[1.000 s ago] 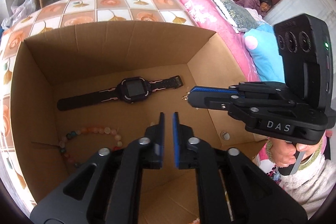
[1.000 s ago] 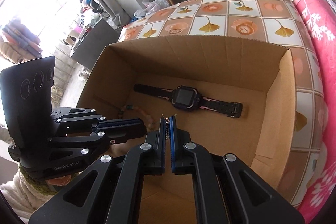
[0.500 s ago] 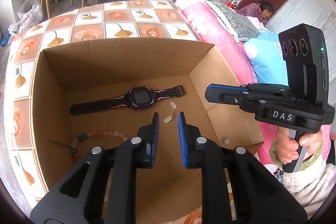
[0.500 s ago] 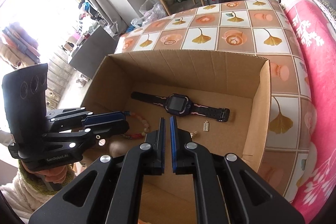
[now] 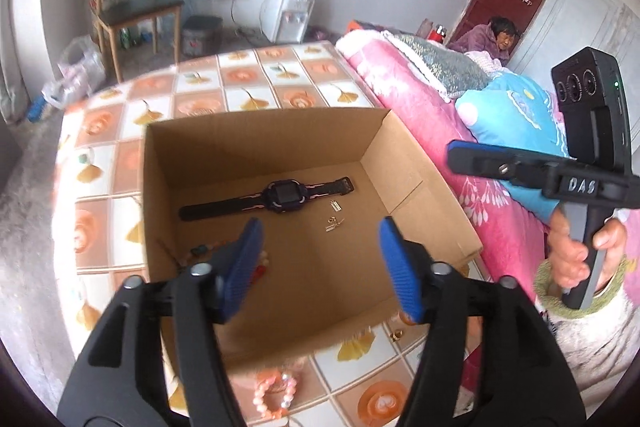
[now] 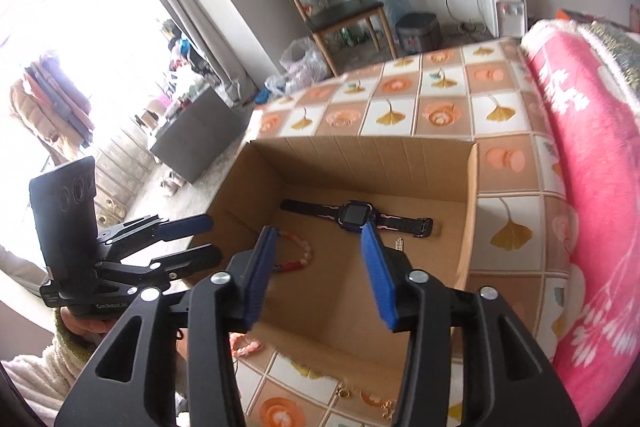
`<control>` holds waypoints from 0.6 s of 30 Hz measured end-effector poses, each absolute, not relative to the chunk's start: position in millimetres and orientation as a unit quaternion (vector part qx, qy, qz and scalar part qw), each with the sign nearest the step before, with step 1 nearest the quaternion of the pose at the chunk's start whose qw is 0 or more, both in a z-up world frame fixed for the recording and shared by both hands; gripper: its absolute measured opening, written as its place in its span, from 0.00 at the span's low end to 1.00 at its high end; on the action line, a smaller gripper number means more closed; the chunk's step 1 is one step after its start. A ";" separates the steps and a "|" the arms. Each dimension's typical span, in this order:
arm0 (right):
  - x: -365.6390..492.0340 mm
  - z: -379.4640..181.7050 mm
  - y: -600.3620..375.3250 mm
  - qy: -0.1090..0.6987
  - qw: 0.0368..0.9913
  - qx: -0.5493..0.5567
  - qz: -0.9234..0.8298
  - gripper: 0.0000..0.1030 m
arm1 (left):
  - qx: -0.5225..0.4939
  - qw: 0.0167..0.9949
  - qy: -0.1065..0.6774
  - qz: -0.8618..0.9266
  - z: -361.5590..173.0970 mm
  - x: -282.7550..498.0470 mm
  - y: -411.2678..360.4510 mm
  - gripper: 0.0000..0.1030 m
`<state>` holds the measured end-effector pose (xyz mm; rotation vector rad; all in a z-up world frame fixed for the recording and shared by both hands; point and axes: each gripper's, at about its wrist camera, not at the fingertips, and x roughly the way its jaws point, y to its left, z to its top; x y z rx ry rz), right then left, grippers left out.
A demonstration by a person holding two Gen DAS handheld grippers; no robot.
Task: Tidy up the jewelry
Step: 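Withdraw both tools from the box back over the table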
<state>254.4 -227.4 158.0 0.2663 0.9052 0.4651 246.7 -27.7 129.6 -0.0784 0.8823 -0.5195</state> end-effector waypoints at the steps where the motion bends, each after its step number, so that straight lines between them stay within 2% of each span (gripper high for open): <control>1: 246.0 162.9 -229.6 0.425 0.869 0.124 0.221 0.49 | -0.036 0.876 0.414 -0.245 133.8 236.6 -24.0 0.66; 6: 196.9 183.5 -240.7 0.386 0.890 0.117 0.211 0.62 | -0.029 0.894 0.387 -0.224 143.8 196.1 -10.0 0.81; 8: 175.5 186.2 -243.1 0.372 0.897 0.114 0.208 0.72 | -0.027 0.901 0.376 -0.213 143.8 174.6 -4.7 0.82; 11: 149.5 180.8 -244.8 0.363 0.905 0.111 0.194 0.80 | -0.027 0.905 0.373 -0.201 135.4 150.0 -0.5 0.86; 13: 133.4 169.0 -244.9 0.367 0.907 0.107 0.177 0.84 | -0.029 0.904 0.380 -0.196 126.9 136.8 2.1 0.87; 18: 102.7 121.2 -243.6 0.409 0.899 0.096 0.122 0.85 | -0.027 0.892 0.411 -0.184 88.4 110.8 -1.8 0.87</control>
